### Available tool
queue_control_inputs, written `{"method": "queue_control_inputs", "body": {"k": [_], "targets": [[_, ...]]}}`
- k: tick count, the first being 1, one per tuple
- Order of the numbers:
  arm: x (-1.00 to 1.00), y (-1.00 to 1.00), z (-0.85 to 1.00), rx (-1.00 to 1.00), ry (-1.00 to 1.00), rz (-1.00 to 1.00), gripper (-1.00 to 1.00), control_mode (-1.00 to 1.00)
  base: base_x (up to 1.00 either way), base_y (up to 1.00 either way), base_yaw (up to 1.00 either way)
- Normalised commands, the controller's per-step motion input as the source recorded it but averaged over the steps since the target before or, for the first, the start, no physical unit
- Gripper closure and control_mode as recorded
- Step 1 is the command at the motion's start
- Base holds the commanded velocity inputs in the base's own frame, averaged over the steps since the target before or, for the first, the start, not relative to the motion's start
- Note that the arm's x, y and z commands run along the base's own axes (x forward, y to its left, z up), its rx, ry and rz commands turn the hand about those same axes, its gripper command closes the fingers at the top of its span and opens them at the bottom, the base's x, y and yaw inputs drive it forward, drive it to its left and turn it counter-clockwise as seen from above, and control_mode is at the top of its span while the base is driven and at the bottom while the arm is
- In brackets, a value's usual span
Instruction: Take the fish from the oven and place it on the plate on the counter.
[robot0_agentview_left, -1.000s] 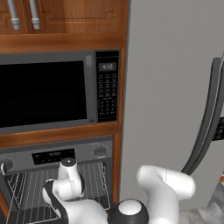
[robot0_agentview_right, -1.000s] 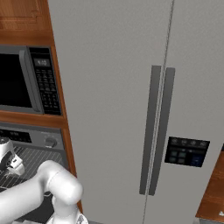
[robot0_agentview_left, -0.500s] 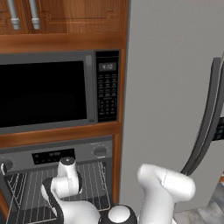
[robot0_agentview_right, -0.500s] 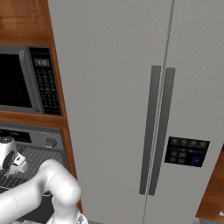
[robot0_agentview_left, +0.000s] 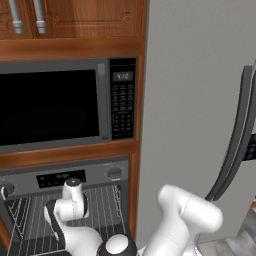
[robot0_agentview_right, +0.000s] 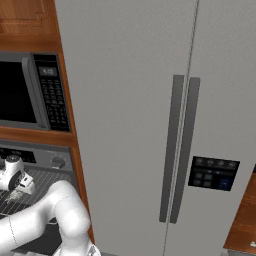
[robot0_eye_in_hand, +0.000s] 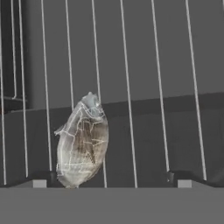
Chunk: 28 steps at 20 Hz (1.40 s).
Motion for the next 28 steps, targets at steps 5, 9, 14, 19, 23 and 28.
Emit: {"method": "queue_control_inputs", "body": {"k": [5, 9, 14, 19, 23, 28], "targets": [[0.05, 0.39, -0.27, 0.00, 0.00, 0.03, -1.00, -1.00, 0.00, 0.00, 0.00], [0.29, 0.22, -0.32, -0.01, -0.02, 0.00, -1.00, -1.00, 0.00, 0.00, 0.00], [0.08, 0.12, -0.32, 0.00, 0.02, 0.00, -1.00, -1.00, 0.00, 0.00, 0.00], [0.00, 0.03, -0.29, 0.00, 0.04, 0.00, -1.00, -1.00, 0.00, 0.00, 0.00], [-0.03, 0.02, -0.23, 0.00, 0.07, 0.00, -1.00, -1.00, 0.00, 0.00, 0.00], [-0.11, 0.05, -0.19, 0.00, 0.05, 0.00, 1.00, -1.00, 0.00, 0.00, 0.00]]}}
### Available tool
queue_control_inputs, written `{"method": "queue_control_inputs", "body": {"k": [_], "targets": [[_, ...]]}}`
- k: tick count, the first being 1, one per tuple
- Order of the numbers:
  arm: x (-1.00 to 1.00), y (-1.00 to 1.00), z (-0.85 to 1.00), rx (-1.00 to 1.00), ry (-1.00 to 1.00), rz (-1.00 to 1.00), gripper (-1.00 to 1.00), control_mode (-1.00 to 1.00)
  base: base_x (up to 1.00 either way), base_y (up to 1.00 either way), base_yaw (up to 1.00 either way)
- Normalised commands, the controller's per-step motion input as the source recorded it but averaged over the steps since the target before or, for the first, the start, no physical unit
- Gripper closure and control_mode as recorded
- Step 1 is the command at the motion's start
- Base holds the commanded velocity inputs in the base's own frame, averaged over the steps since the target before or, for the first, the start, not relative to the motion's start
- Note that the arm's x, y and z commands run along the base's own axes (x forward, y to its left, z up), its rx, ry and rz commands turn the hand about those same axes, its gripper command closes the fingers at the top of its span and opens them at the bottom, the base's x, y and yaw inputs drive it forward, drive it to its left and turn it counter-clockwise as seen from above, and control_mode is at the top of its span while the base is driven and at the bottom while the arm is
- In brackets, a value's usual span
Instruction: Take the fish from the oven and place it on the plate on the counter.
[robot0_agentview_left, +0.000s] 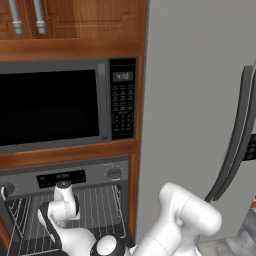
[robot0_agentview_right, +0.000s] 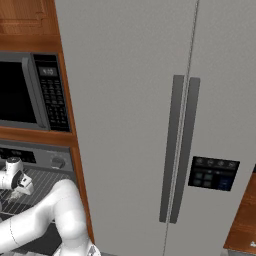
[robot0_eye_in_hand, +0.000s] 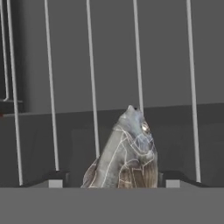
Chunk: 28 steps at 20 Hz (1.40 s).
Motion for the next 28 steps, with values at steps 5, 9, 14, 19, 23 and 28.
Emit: {"method": "queue_control_inputs", "body": {"k": [5, 9, 14, 19, 23, 28], "targets": [[0.00, 0.04, -0.24, 0.00, 0.01, 0.01, 1.00, -1.00, 0.00, 0.00, 0.00], [-0.03, 0.00, 0.00, 0.00, 0.00, 0.03, 1.00, -1.00, 0.00, 0.00, 0.00], [-0.17, 0.00, 0.17, 0.00, 0.00, 0.04, 1.00, -1.00, 0.00, 0.00, 0.00], [-0.73, -0.31, 0.76, 0.06, 0.00, 0.10, 1.00, -1.00, 0.00, 0.00, 0.00], [-1.00, -0.52, 0.52, 0.12, -0.03, 0.05, 1.00, -1.00, 0.00, 0.00, 0.00], [-0.96, -0.58, 0.85, 0.10, 0.00, 0.02, 1.00, -1.00, 0.00, 0.00, 0.00]]}}
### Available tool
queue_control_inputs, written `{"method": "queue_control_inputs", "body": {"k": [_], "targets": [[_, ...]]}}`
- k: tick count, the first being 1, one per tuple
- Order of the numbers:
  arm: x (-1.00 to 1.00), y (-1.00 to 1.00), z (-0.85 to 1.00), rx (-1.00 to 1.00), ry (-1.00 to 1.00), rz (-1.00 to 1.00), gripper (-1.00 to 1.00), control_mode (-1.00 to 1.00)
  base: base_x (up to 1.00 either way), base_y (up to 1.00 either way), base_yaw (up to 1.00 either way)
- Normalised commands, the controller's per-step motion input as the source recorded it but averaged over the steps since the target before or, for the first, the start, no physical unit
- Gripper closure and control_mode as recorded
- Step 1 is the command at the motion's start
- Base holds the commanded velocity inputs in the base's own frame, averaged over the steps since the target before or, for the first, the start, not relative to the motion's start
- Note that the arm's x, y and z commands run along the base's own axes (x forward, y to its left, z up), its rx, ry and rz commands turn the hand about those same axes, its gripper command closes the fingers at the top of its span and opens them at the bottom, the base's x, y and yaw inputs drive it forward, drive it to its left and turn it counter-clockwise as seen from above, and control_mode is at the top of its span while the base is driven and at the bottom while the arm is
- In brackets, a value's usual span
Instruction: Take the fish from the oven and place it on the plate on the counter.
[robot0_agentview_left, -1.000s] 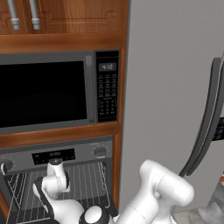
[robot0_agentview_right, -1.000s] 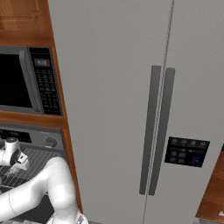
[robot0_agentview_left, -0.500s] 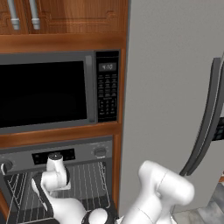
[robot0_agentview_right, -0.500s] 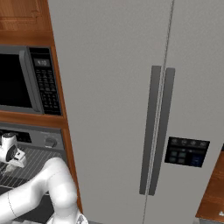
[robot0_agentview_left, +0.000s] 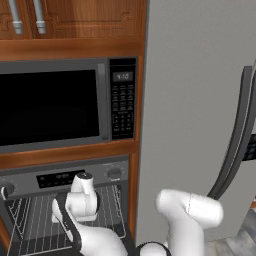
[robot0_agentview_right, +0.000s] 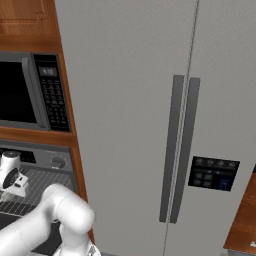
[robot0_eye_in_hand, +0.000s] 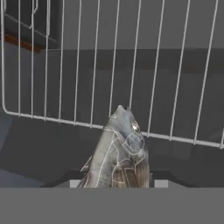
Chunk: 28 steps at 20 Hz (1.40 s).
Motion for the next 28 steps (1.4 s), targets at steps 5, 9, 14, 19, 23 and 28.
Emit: {"method": "queue_control_inputs", "body": {"k": [5, 9, 14, 19, 23, 28], "targets": [[-0.75, -0.63, 1.00, 0.05, 0.00, 0.02, 1.00, -1.00, 0.00, 0.00, 0.00], [-0.40, -0.63, 1.00, 0.00, 0.00, 0.05, 1.00, -1.00, 0.00, 0.00, 0.00], [-0.06, -0.49, 1.00, 0.00, 0.00, 0.08, 1.00, -1.00, 0.00, 0.00, 0.00], [-0.03, -0.50, 1.00, 0.00, 0.00, 0.12, 1.00, -1.00, 0.00, 0.00, 0.00], [0.00, -0.62, 0.98, 0.00, 0.00, 0.13, 1.00, -1.00, 0.00, 0.00, 0.00], [0.00, -0.77, 0.73, 0.00, -0.03, 0.09, 1.00, -1.00, 0.00, 0.00, 0.00]]}}
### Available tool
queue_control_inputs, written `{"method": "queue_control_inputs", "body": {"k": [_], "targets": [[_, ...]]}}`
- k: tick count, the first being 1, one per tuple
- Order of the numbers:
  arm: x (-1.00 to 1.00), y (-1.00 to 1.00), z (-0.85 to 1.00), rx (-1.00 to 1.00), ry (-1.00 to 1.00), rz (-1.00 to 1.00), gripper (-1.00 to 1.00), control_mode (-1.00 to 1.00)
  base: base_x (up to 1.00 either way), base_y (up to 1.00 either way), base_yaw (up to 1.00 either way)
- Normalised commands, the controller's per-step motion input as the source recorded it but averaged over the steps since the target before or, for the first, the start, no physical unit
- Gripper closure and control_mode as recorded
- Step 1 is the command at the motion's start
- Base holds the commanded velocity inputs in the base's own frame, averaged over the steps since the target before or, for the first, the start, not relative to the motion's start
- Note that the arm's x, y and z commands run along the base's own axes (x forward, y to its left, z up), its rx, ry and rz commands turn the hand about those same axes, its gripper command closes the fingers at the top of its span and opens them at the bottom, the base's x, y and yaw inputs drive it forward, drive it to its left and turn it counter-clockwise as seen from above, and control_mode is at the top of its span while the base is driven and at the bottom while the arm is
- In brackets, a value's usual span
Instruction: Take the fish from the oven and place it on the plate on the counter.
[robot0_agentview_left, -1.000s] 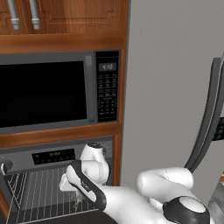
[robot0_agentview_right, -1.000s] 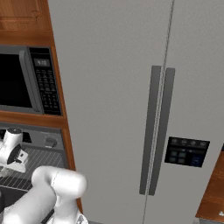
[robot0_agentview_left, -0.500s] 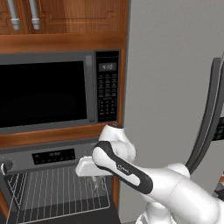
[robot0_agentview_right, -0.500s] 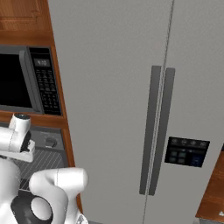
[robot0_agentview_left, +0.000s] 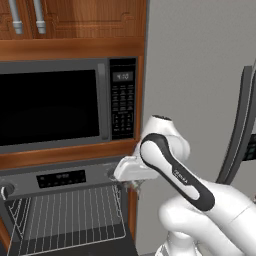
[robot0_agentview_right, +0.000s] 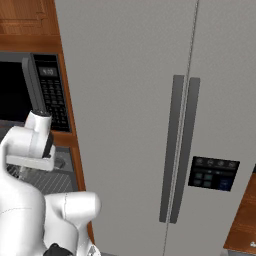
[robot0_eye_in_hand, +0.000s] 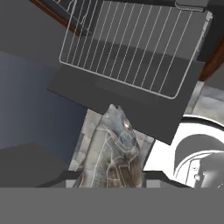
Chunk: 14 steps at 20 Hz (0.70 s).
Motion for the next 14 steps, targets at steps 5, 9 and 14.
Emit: {"method": "queue_control_inputs", "body": {"k": [5, 9, 14], "targets": [[0.00, -0.76, 0.57, -0.05, -0.13, 0.06, 1.00, -1.00, 0.00, 0.00, 0.00], [-0.02, -0.65, 0.42, -0.13, -0.17, 0.03, 1.00, -1.00, 0.00, 0.00, 0.00], [-0.16, -0.68, 0.31, -0.15, -0.12, 0.00, 1.00, -1.00, 0.00, 0.00, 0.00]]}}
